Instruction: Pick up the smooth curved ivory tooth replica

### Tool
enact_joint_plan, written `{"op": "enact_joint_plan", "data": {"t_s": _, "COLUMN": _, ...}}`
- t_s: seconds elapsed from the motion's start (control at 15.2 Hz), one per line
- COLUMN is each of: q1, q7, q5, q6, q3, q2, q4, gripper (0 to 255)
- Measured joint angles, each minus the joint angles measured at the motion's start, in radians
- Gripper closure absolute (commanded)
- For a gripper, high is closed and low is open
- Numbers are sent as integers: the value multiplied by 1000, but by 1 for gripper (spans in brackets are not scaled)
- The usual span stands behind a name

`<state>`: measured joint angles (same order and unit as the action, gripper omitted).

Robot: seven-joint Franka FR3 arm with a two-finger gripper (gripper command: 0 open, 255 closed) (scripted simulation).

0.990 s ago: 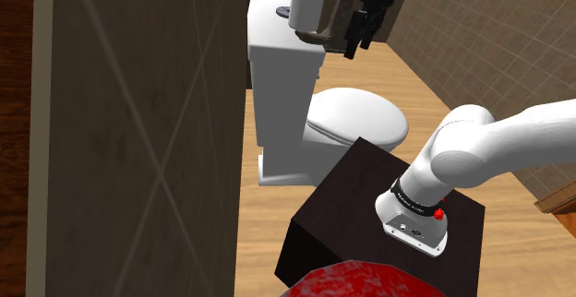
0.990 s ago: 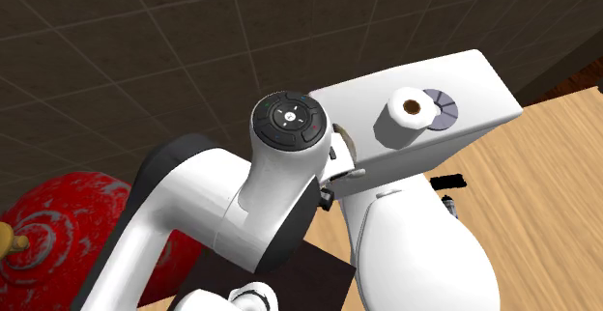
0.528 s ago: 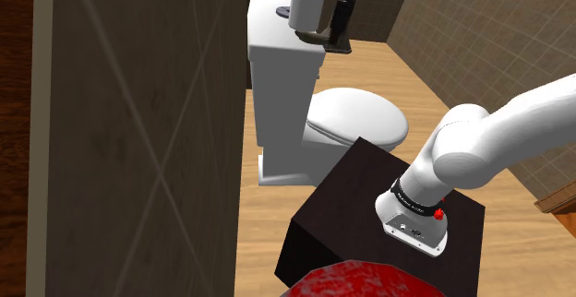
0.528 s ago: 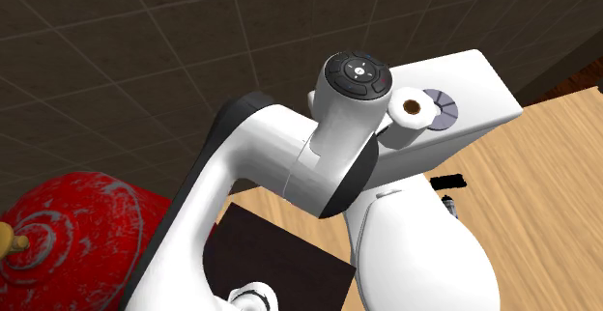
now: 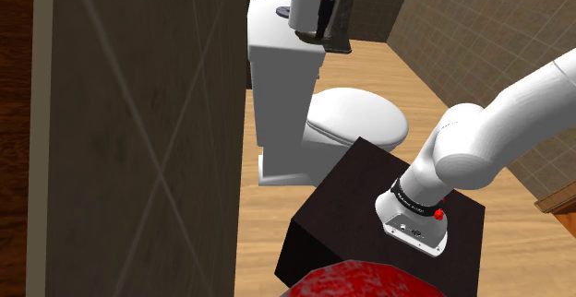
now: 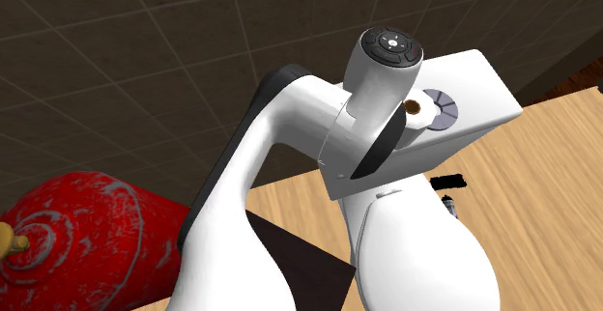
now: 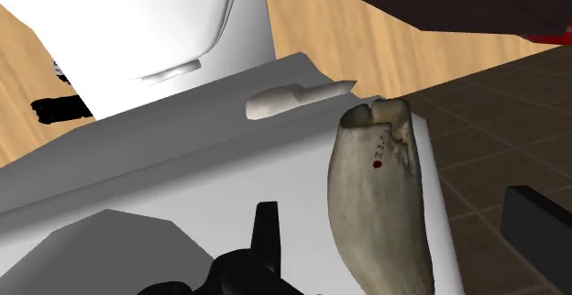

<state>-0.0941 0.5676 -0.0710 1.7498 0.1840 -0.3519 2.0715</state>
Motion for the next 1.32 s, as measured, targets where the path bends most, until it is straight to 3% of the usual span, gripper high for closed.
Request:
{"op": "enact_joint_plan", "data": {"t_s": 0.33, "q1": 1, "q7": 5, "q5": -2, "q6": 65, "q3": 5, "q2": 3, "q4": 62, "gripper": 0}}
{"op": "enact_joint_plan", "data": {"t_s": 0.4, "q1": 1, "q7": 4, "q5": -2, "q6": 69, "q3": 4, "q2": 4, "q4": 65, "gripper": 255}}
{"op": "enact_joint_plan", "data": {"t_s": 1.32, "q1": 0, "q7": 4, "q5": 1, "q6": 34, "q3": 1, "q2": 5, "q4": 27, "gripper": 255}}
